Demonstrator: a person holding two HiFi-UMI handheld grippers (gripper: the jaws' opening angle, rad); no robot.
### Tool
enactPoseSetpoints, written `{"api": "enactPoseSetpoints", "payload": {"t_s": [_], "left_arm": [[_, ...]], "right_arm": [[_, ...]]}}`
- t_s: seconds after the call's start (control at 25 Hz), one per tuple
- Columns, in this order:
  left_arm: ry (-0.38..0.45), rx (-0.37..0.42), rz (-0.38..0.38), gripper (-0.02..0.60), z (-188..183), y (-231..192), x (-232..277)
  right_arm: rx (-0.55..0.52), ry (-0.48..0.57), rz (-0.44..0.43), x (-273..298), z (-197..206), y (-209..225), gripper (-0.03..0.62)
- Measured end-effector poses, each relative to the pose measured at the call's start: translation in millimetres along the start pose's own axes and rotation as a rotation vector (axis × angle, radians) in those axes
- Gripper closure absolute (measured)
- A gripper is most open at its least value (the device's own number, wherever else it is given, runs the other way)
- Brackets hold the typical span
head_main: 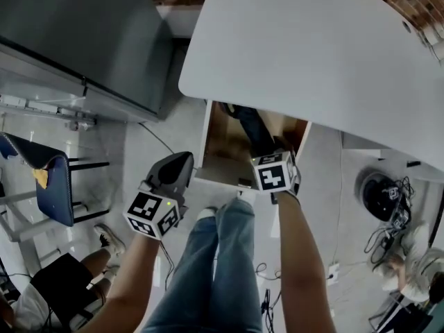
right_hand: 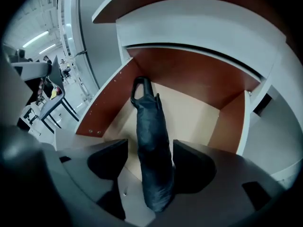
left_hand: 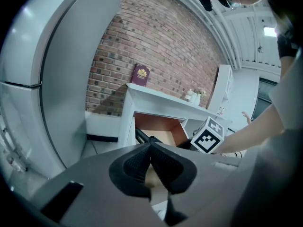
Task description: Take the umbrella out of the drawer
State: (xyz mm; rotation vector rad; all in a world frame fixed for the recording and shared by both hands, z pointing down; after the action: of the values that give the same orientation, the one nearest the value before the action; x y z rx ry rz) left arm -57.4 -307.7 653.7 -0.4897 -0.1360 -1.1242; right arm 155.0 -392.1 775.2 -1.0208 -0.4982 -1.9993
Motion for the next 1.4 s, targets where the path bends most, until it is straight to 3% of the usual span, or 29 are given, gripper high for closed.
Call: {"api": "enactPoseSetpoints", "payload": {"t_s": [0.28, 0.6, 0.92, 1.4], "left_arm": [[-0.015, -0.024, -0.038, 0.584, 11.7, -12.1, -3.1], [-0.04, -0.056, -0.074, 0.583, 25.6, -25.3, -6.1], [-0.04, -0.063, -0.082, 0.584, 24.9, -31.3, -6.2], [-0.048, -0.062, -0.067, 0.583, 20.6, -22.7, -15.8]], "right_arm": [[-0.055, -0.132, 0.057, 40.3, 22.7, 7.7, 0.287], [-0.101, -0.178, 0.062, 65.4, 26.2, 8.7, 0.313], [-0.151, -0.187, 0.159, 79.5, 28.9, 8.9, 0.326], [-0.141, -0.219, 0.12, 54.2, 20.2, 1.7, 0.355]]}}
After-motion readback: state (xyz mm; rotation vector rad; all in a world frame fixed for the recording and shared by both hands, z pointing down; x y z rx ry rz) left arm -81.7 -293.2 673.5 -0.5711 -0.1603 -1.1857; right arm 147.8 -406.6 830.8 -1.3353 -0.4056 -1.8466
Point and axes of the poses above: the fingertips, and each gripper's own axes: x forward along the fingers, y to its right, z out of its underside, the point moved 5 cm from there along -x, backward along the fingers, and after that the axes turned 6 degrees about y, right-handed, at the moved point
